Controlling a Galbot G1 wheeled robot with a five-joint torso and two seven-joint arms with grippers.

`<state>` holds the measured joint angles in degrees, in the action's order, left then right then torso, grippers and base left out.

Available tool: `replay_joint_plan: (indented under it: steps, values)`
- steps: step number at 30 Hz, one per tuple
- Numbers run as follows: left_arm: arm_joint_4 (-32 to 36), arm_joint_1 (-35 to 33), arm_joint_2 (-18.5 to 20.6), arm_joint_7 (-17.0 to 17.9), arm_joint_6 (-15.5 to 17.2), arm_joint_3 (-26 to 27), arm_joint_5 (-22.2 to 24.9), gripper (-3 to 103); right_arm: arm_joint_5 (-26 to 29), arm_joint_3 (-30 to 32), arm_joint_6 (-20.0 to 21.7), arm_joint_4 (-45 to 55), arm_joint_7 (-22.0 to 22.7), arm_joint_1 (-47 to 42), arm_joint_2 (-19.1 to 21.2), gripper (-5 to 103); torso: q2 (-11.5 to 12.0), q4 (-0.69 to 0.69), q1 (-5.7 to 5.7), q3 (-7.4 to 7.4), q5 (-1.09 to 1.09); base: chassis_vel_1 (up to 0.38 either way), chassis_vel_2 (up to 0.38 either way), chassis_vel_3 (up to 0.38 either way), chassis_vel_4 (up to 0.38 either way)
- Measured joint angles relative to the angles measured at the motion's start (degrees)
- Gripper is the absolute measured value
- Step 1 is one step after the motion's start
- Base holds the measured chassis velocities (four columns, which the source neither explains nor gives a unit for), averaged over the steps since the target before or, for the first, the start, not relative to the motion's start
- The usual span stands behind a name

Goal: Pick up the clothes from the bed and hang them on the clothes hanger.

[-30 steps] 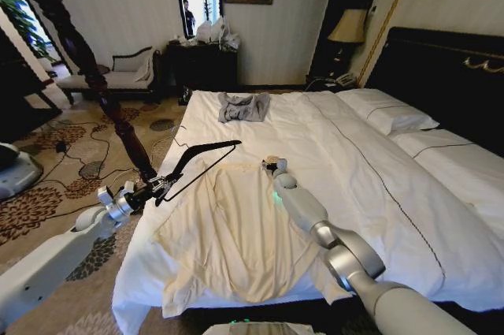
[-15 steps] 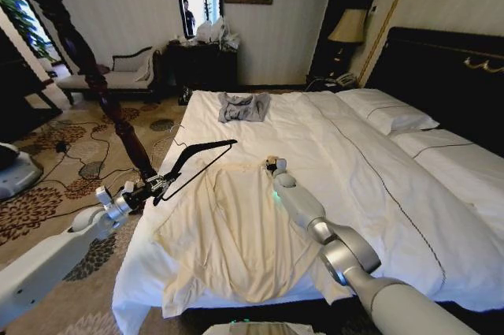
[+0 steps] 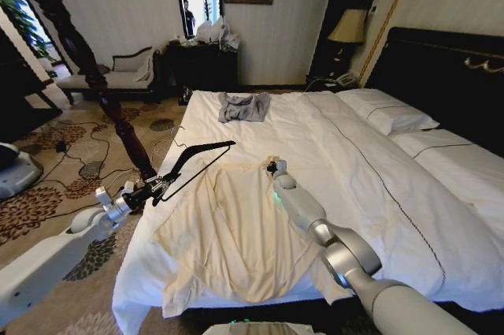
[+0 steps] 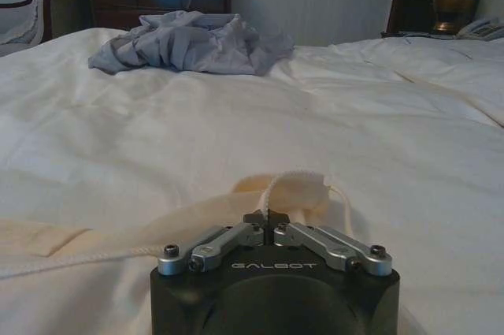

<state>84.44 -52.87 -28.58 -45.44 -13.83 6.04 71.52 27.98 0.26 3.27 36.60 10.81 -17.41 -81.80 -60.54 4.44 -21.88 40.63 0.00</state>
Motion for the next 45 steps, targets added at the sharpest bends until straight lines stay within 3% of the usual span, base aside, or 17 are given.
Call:
replay_joint_plan:
  steps: [15,30,45]
  values:
    - [2.1,-2.6,1.1,-2.2,0.4,-1.2,-0.8,16,7.0,-0.7,3.0,20.8,4.7,-9.4,9.5,1,0.0,0.01,0.0,0.0,0.02,0.0,0.0,0.0,0.0]
    - [3.6,-4.1,0.1,-2.2,1.9,-2.3,-2.3,16,7.3,-4.5,4.4,41.0,5.8,-11.9,20.6,1,0.0,0.02,0.01,0.0,0.0,0.0,0.0,0.0,0.0]
    - [4.0,-3.8,-1.1,-1.3,3.2,-3.7,-3.5,16,8.1,-9.5,5.0,52.5,4.8,-12.2,24.6,1,0.0,0.0,0.0,0.0,-0.01,0.0,0.0,0.0,0.0]
